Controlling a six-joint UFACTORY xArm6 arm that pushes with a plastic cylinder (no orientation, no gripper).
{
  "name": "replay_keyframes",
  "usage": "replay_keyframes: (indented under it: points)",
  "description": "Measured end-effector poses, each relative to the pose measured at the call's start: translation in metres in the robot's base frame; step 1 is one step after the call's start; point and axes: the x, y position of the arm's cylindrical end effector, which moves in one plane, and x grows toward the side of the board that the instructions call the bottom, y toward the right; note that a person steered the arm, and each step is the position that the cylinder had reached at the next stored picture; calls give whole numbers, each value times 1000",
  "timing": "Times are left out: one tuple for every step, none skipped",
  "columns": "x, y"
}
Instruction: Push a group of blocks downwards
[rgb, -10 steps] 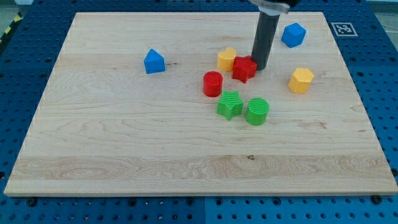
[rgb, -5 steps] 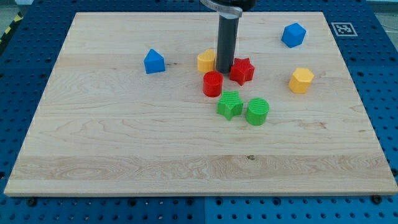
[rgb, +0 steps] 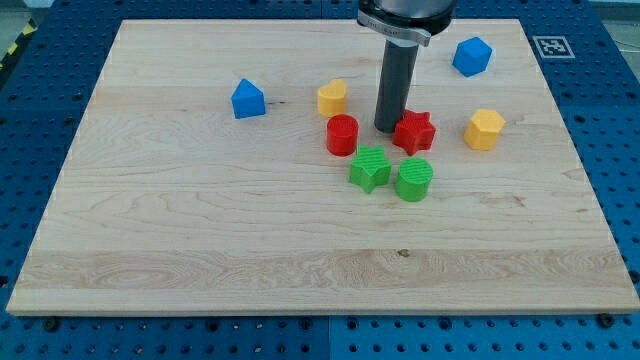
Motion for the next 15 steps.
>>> replay_keyframes:
  points:
    - [-21,13]
    - [-10,42]
    - [19,39]
    - [31,38]
    - [7,36]
    - [-9,-1]
    - [-9,-42]
    - [-8,-64]
    - [1,-67]
    - [25,-48]
    - [33,-30]
    - [17,-51]
    - [18,-108]
    - [38,-156]
    - [64,-155]
